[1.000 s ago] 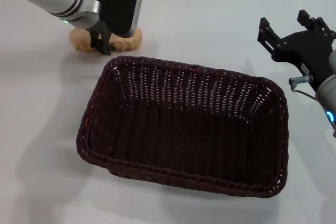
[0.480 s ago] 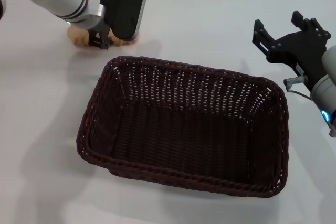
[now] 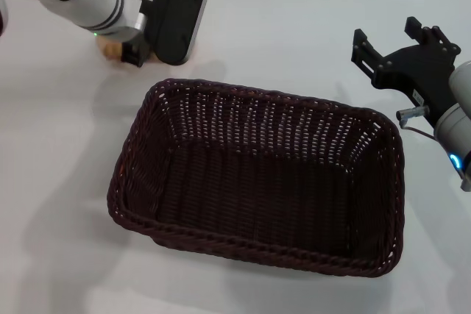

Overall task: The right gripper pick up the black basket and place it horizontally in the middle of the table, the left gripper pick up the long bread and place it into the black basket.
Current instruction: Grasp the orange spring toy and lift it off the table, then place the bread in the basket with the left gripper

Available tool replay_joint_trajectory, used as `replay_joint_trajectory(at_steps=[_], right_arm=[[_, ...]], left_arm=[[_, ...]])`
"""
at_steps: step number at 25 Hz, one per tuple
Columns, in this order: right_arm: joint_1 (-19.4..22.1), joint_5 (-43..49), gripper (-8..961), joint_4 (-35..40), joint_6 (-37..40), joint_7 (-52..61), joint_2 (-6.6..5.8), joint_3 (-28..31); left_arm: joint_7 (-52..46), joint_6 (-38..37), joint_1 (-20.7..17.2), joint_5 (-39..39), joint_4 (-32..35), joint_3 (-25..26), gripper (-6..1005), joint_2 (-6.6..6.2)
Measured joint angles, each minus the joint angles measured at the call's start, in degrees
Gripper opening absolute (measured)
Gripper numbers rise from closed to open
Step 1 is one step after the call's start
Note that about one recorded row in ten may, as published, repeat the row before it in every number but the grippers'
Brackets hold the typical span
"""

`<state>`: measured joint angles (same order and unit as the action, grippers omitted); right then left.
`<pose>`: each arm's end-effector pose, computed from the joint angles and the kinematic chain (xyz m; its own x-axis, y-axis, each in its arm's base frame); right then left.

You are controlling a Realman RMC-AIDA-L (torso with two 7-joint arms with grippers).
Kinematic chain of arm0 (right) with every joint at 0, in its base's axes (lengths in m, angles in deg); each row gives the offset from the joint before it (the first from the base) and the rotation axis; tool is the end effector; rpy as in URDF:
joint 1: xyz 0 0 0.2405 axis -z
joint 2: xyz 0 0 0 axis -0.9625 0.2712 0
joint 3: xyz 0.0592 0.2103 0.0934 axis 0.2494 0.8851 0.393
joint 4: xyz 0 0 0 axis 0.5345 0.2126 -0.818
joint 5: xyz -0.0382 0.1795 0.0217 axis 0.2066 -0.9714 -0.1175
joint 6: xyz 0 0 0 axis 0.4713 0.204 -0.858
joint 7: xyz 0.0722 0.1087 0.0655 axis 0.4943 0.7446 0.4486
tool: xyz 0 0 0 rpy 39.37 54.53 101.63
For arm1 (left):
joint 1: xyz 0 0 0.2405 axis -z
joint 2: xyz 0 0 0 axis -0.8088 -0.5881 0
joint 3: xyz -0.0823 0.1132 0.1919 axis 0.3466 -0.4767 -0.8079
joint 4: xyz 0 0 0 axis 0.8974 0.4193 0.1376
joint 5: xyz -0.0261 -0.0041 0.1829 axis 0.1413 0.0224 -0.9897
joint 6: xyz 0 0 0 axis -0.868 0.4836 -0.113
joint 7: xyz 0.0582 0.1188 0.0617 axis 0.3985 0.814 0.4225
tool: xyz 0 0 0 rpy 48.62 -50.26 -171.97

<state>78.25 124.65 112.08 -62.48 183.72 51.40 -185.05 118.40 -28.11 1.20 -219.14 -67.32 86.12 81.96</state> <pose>0.1897 0.2794 -0.0164 0.7558 -0.1515 -0.6370 -0.6513 -0.2744 -0.7075 -0.1920 0.4341 -0.0188 0.5812 -0.2961 -0.7580 -0.6318 -0.7512 -0.1910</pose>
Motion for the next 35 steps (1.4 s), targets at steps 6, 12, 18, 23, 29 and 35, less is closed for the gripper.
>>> replay_joint_trajectory(at_steps=[6,12,18,23,29,35], right_arm=[[0.0,0.0,772,0.0,0.0,0.0,0.04,0.0],[0.3,0.0,771,0.3,0.0,0.0,0.05,0.0],[1.5,0.0,772,2.0,-0.3,0.0,0.03,0.7],[3.9,0.1,773,3.6,-0.5,0.0,0.23,2.8],[7.3,0.0,773,5.6,-0.7,0.0,0.65,5.7],[7.6,0.0,772,6.3,-0.9,0.0,0.67,6.0]], left_arm=[[0.5,2.4,-3.3,0.9,-10.4,0.4,226,-0.02],[3.4,12.8,-7.2,4.2,-25.1,2.4,175,-0.07],[13.2,30.6,-7.7,15.5,-34.2,15.2,128,-0.54],[16.8,43.2,-6.7,23.5,-34.7,21.9,79,-2.07],[17.1,56.3,-7.8,33.4,-35.4,22.7,67,-3.67],[17.8,67.1,-9.0,40.1,-33.2,22.8,64,-4.61]])
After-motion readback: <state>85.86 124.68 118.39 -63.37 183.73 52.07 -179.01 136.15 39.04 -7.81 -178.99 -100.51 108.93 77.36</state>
